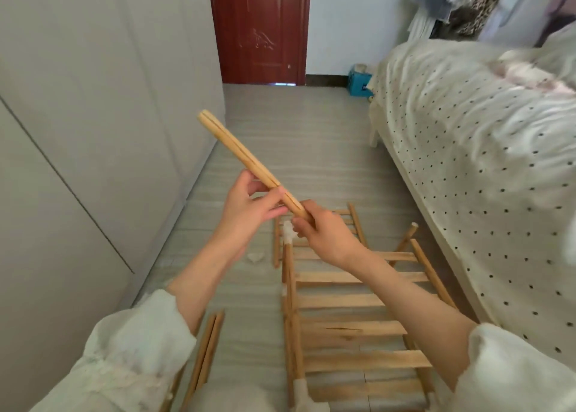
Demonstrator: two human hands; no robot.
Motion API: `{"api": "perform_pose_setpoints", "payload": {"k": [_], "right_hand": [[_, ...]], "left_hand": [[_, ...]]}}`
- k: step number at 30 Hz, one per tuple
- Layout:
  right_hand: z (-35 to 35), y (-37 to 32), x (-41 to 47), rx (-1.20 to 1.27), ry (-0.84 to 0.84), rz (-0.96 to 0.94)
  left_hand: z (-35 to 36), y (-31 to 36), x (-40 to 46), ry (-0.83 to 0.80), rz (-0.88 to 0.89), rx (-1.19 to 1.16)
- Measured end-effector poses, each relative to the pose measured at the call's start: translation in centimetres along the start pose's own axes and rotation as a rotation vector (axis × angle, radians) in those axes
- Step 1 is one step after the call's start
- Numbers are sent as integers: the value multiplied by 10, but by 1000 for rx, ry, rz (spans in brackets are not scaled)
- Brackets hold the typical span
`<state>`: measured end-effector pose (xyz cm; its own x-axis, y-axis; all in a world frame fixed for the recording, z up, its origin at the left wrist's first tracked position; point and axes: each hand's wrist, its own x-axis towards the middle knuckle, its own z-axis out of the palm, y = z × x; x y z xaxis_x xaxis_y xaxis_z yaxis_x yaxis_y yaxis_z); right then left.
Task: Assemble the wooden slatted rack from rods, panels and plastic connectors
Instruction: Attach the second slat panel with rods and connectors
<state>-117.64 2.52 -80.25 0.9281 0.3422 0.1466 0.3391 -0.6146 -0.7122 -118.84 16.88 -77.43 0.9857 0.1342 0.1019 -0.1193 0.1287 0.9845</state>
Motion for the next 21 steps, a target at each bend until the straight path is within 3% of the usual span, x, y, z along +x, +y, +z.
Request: {"api": "perform_pose_setpoints", "payload": {"k": [5,10,16,21], "right_hand": [[-37,31,-16,-178,42,29],[-67,76,-14,-542,141,88],[-63,121,12,-655,159,8],[-48,170,34,-589,68,-64]], "left_hand": [[12,23,1,78,46,-154],[8,-8,10,44,-128,-137],[20,-63,36,-4,-251,-76],[32,-115,69,-62,-38,311]]}}
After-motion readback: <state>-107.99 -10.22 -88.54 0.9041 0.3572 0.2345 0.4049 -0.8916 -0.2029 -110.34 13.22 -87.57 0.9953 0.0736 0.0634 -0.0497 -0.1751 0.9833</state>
